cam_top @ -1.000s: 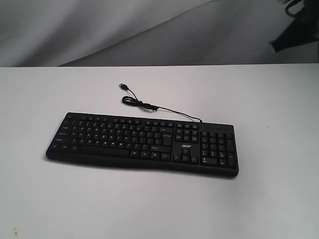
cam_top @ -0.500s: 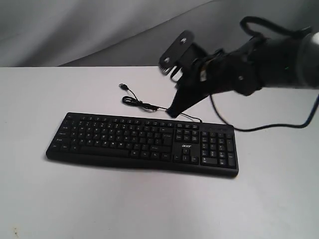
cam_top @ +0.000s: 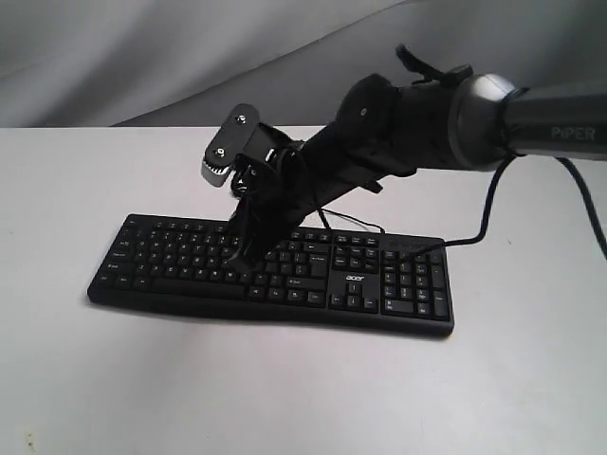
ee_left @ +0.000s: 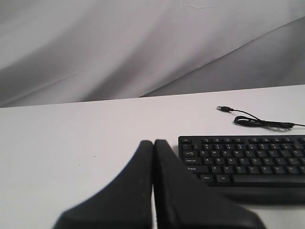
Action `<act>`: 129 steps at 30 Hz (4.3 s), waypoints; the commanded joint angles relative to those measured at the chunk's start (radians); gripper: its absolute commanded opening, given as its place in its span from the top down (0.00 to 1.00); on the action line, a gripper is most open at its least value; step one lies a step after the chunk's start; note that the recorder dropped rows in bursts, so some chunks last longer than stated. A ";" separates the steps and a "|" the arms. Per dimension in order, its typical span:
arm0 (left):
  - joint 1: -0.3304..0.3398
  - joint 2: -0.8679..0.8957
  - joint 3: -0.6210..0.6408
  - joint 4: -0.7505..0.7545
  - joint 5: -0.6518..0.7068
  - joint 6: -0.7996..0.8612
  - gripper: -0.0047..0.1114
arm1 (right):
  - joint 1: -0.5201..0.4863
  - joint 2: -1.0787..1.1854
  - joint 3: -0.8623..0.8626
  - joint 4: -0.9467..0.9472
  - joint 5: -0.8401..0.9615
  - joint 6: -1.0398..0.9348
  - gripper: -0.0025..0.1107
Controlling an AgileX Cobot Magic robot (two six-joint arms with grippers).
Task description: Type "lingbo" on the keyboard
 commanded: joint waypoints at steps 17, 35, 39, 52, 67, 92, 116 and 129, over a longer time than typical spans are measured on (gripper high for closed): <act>-0.007 0.001 0.005 0.000 -0.002 -0.002 0.96 | -0.030 0.098 -0.012 0.095 -0.027 -0.122 0.98; -0.007 0.001 0.005 0.000 -0.002 -0.002 0.96 | -0.037 0.158 -0.019 0.135 -0.039 -0.149 0.98; -0.007 0.001 0.005 0.000 -0.002 -0.002 0.96 | -0.041 0.163 -0.019 0.135 -0.052 -0.152 0.98; -0.007 0.001 0.005 0.000 -0.002 -0.002 0.96 | -0.044 0.163 -0.019 0.129 -0.054 -0.152 0.98; -0.007 0.001 0.005 0.000 -0.002 -0.002 0.96 | -0.048 0.153 -0.019 0.136 -0.052 -0.159 0.98; -0.007 0.001 0.005 0.000 -0.002 -0.002 0.96 | -0.037 0.254 -0.177 0.154 -0.022 -0.164 0.98; -0.007 0.001 0.005 0.000 -0.002 -0.002 0.96 | -0.053 0.279 -0.177 0.132 0.019 -0.162 0.98; -0.007 0.001 0.005 0.000 -0.002 -0.002 0.96 | -0.025 0.234 -0.177 0.128 0.079 -0.164 0.98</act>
